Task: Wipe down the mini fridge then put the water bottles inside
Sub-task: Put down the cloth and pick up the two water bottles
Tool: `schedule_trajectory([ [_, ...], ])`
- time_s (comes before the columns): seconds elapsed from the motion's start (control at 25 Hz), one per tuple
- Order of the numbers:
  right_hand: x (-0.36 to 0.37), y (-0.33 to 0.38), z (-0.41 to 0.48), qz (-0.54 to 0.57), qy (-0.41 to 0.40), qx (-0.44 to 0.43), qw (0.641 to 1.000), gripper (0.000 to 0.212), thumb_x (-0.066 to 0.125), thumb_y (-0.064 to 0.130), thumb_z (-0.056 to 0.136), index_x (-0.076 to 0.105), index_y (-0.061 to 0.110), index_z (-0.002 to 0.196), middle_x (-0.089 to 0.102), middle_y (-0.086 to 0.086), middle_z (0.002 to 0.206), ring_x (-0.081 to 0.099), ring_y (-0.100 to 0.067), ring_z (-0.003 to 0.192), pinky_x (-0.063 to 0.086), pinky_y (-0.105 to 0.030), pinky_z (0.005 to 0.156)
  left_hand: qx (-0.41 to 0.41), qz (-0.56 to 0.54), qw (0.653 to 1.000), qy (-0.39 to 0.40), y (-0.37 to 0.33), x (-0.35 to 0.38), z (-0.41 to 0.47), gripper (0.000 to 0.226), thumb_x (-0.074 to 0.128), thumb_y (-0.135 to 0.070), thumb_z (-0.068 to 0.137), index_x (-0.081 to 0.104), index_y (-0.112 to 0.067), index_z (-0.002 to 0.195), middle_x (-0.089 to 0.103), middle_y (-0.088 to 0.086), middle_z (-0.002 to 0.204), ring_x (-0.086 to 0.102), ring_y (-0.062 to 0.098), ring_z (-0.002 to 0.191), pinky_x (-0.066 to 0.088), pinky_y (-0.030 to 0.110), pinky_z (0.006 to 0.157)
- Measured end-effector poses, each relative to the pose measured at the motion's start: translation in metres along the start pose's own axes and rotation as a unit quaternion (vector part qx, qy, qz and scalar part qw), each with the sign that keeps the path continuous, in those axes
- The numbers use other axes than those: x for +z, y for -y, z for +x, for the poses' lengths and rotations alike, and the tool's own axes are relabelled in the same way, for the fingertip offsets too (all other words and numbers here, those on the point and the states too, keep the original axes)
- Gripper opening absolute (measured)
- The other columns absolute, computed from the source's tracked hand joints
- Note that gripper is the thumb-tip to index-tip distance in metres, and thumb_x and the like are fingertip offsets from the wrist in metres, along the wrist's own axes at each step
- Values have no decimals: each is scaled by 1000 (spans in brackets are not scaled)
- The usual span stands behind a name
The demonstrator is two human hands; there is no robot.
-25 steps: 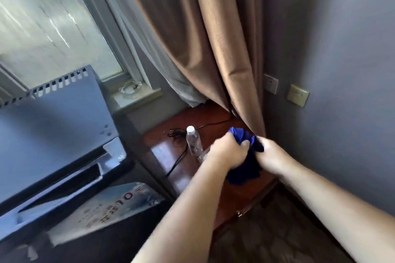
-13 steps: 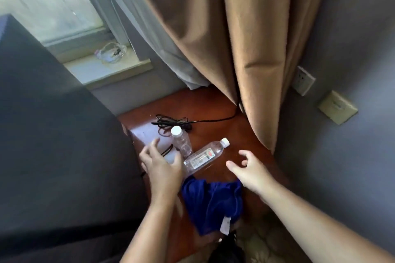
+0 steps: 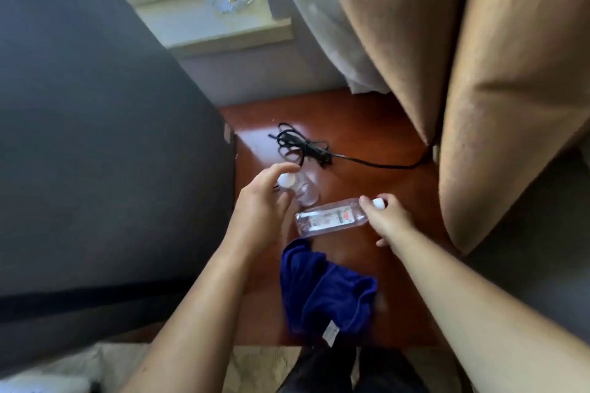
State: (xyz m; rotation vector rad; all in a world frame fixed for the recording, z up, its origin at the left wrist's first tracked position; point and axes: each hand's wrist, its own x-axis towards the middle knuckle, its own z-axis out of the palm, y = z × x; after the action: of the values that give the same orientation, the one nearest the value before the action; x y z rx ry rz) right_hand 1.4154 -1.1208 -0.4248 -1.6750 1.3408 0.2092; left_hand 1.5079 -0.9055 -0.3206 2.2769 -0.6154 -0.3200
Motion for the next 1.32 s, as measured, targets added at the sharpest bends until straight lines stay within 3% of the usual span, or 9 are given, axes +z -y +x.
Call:
schedule_trajectory([
  [0.16, 26, 6, 2, 114, 51, -48, 991, 38, 70, 36, 91, 64, 7, 115, 70, -11, 92, 54, -18, 53, 45, -27, 46, -36, 18, 999, -30, 3, 7, -16, 40, 70, -9, 94, 66, -35, 125, 68, -18, 126, 66, 5, 113, 54, 34, 101],
  [0.32, 0, -18, -51, 82, 49, -213, 972, 26, 77, 37, 83, 70, 21, 102, 73, -3, 98, 62, -14, 71, 49, -24, 69, -50, -4, 998, -45, -12, 5, -61, 40, 71, -17, 93, 66, -37, 127, 68, -18, 123, 63, 8, 117, 53, 35, 102],
  [0.44, -21, 12, -123, 2, 46, -396, 917, 23, 81, 33, 81, 69, 34, 100, 60, 9, 96, 60, -2, 79, 42, -6, 71, -33, -26, 995, -90, -32, -37, -91, 46, 74, -21, 92, 63, -36, 133, 68, -19, 126, 64, 6, 117, 53, 34, 102],
  [0.6, -33, 46, -228, 11, 47, -505, 862, 25, 80, 31, 83, 67, 35, 105, 65, 12, 109, 64, -3, 94, 51, -19, 79, 31, -85, 992, -92, -67, -102, -133, 50, 73, -17, 91, 60, -30, 137, 70, -11, 126, 66, 5, 120, 53, 36, 105],
  [0.72, -33, 47, -305, 15, 22, -512, 858, 25, 76, 39, 85, 66, 34, 108, 73, 12, 102, 70, -6, 94, 58, -34, 80, 110, -90, 987, -80, -81, -150, -173, 46, 72, -17, 93, 61, -29, 137, 67, -13, 132, 62, 1, 123, 52, 26, 105],
  [0.88, 34, -6, -413, 65, -51, -500, 862, 27, 74, 39, 83, 67, 29, 107, 75, 7, 99, 72, -9, 90, 56, -25, 79, 180, -120, 975, -43, -18, -203, -266, 45, 75, -17, 93, 63, -24, 136, 68, -10, 132, 60, 2, 127, 53, 27, 105],
  [1.0, 96, -18, -490, 90, -27, -496, 863, 25, 76, 33, 85, 69, 30, 108, 76, 13, 98, 72, 0, 88, 51, -8, 73, 143, -186, 971, -31, 41, -252, -317, 45, 73, -22, 95, 62, -24, 139, 68, -10, 134, 61, 4, 128, 52, 34, 108],
  [1.2, 153, -1, -564, 73, -34, -503, 861, 33, 70, 43, 88, 66, 34, 120, 76, 18, 95, 71, 4, 87, 49, -6, 72, 128, -178, 975, -35, 80, -324, -346, 45, 73, -31, 93, 62, -27, 136, 72, -10, 122, 67, 5, 114, 56, 32, 100],
  [1.32, 184, 13, -585, 50, -22, -528, 848, 39, 67, 42, 92, 62, 34, 130, 75, 18, 109, 69, 7, 100, 48, -7, 85, 97, -159, 979, -88, 119, -355, -360, 27, 71, -30, 95, 68, -24, 122, 72, -7, 116, 67, -1, 104, 53, 19, 93],
])
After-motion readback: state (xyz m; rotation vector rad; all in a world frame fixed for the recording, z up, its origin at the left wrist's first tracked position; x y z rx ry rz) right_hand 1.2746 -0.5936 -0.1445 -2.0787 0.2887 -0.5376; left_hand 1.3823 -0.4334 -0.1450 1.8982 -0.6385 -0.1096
